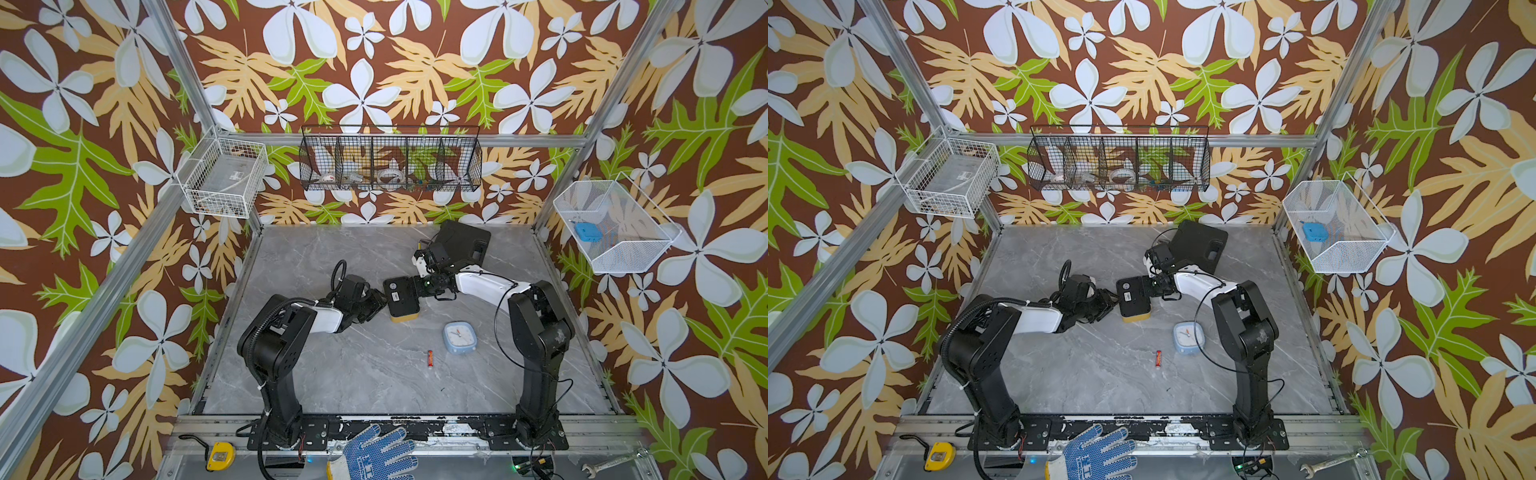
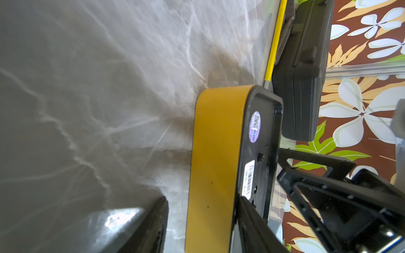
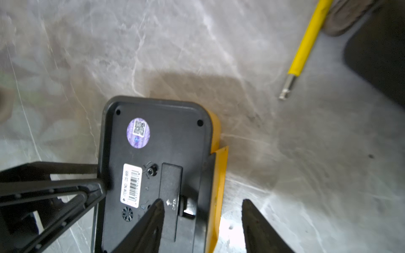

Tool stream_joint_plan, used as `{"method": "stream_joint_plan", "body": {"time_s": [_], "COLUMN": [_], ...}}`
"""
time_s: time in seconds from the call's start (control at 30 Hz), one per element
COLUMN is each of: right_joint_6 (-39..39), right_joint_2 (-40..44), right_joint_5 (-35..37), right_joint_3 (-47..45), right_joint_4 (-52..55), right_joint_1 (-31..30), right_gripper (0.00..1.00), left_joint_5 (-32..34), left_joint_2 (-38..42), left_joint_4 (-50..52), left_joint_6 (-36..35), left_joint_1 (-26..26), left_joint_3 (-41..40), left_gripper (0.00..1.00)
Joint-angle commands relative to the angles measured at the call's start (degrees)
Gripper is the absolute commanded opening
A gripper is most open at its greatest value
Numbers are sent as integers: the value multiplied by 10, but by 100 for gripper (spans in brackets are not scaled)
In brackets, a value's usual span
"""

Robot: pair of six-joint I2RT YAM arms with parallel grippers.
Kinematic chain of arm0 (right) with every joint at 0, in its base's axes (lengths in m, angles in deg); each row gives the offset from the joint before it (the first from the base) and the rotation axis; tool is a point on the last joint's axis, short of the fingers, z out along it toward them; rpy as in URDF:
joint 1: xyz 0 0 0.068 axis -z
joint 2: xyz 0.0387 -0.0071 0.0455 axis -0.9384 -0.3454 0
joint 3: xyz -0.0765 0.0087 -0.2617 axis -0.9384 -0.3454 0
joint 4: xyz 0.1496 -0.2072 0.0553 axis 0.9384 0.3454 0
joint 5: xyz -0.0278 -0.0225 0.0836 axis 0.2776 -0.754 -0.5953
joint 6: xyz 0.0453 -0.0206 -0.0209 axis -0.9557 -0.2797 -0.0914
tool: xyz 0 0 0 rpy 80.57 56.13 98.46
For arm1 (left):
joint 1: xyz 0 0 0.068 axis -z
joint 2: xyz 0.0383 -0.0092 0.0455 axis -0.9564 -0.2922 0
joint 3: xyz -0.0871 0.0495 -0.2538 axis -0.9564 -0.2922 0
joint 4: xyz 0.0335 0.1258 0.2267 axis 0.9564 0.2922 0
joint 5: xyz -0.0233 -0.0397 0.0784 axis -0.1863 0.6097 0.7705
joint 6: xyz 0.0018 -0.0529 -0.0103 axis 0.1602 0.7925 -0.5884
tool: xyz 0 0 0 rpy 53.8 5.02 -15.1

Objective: Insert the battery into the alarm
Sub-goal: Install the cover on the alarm, then adjust the alarm at the center of the board.

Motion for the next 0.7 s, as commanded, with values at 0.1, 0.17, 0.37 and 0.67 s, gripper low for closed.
{"method": "stream_joint_plan", "body": {"time_s": [0.1,0.17,0.37,0.67], "right_joint_6": [17,20,29,27], "right_joint_2": [-12,-14,-20,-5], "right_joint_5": [-4,7,10,-17], "right_joint_3": [-6,-10,-25,-49], "right_joint_4": [-1,1,2,-12], "right_joint_1": [0,1,2,18], "right_gripper": [58,55,39,19], "left_joint_5": [7,8,8,10], "left_joint_2": [-2,-2,-2,2], "left_joint_4": [32,33,35,37], "left_joint_6": [-4,-3,-4,-35], "left_joint_1": [1,1,1,1], "left_joint_3": [2,1,3,21], "left_gripper": [53,53,53,66]}}
